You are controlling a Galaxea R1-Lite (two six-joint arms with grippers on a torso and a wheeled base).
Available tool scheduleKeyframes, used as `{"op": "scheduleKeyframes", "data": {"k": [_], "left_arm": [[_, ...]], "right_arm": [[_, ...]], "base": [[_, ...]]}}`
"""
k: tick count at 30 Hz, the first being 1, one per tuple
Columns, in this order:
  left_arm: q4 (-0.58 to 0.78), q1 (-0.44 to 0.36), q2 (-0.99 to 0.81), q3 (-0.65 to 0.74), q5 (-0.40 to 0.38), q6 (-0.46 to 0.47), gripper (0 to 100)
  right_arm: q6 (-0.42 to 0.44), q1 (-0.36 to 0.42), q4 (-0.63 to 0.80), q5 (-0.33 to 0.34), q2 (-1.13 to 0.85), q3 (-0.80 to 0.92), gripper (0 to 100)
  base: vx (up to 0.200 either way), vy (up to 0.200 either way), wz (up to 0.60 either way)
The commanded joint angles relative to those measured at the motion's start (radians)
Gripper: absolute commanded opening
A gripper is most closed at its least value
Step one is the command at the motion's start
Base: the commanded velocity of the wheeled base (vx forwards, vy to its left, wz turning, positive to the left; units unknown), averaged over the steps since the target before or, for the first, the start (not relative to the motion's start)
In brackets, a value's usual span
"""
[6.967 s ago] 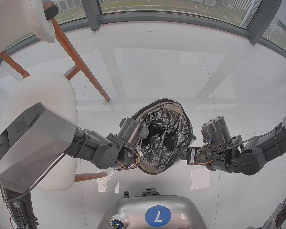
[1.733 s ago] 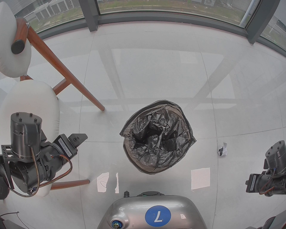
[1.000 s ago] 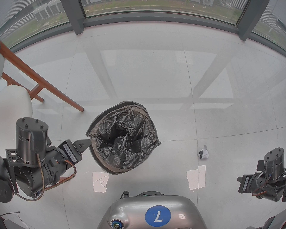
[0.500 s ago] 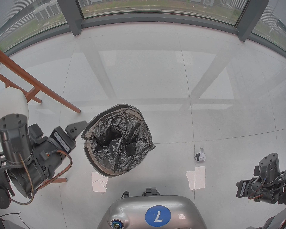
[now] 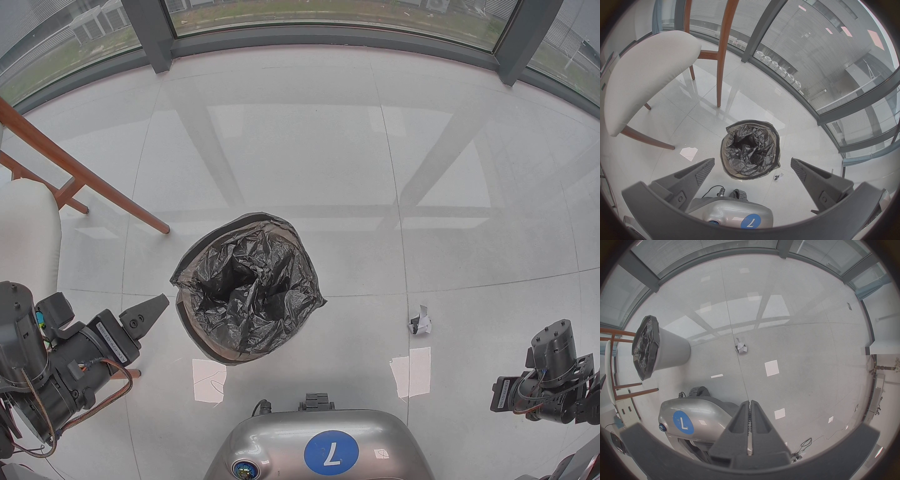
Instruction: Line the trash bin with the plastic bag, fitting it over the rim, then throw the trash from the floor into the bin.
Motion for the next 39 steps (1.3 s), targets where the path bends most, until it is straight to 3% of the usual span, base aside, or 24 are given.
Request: {"op": "scheduleKeyframes", "data": {"k": [1, 6, 7, 13, 15, 16, 17, 22, 25, 29, 34, 39], "left_arm": [[-0.002, -0.002, -0.006, 0.001, -0.002, 0.014, 100], [-0.027, -0.002, 0.018, -0.009, -0.002, 0.045, 100], [-0.031, -0.002, 0.026, -0.009, -0.003, 0.050, 100], [-0.073, -0.002, 0.078, -0.015, -0.003, 0.116, 100], [-0.074, -0.001, 0.091, 0.002, -0.003, 0.202, 100], [-0.074, -0.001, 0.091, 0.002, -0.003, 0.202, 100], [-0.108, 0.004, 0.101, 0.018, 0.001, 0.312, 100], [-0.252, 0.005, 0.129, 0.005, 0.023, 0.390, 100], [-0.269, 0.018, 0.147, 0.002, 0.017, 0.441, 100], [-0.271, 0.010, 0.213, 0.018, 0.018, 0.530, 100], [-0.268, -0.010, 0.227, 0.041, 0.009, 0.519, 100], [-0.264, -0.010, 0.175, 0.107, -0.006, 0.524, 100]], "right_arm": [[0.000, -0.011, -0.001, 0.002, 0.016, -0.001, 0], [-0.009, -0.046, 0.002, 0.032, 0.015, -0.001, 0], [-0.015, -0.049, 0.002, 0.032, 0.020, 0.000, 100], [-0.024, -0.072, -0.001, 0.035, 0.053, -0.035, 100], [-0.023, -0.074, -0.001, 0.035, 0.058, -0.047, 100], [-0.023, -0.074, -0.001, 0.035, 0.058, -0.047, 100], [-0.024, -0.083, -0.001, 0.038, 0.064, -0.069, 100], [-0.026, -0.095, -0.001, 0.038, 0.099, -0.133, 100], [-0.026, -0.095, -0.004, 0.048, 0.130, -0.173, 100], [-0.030, -0.095, -0.128, 0.068, 0.216, -0.228, 100], [-0.038, -0.104, -0.303, 0.068, 0.302, -0.248, 100], [-0.053, -0.110, -0.312, 0.068, 0.303, -0.231, 100]], "base": [[-0.200, 0.000, 0.00], [-0.160, 0.000, 0.00], [0.000, 0.000, 0.00], [0.000, 0.000, 0.00], [0.000, 0.000, 0.00], [0.000, 0.000, 0.00], [0.000, 0.000, 0.00], [0.000, 0.000, 0.00], [0.000, 0.000, 0.00], [0.000, 0.000, 0.00], [0.000, 0.000, 0.00], [0.000, 0.000, 0.00]]}}
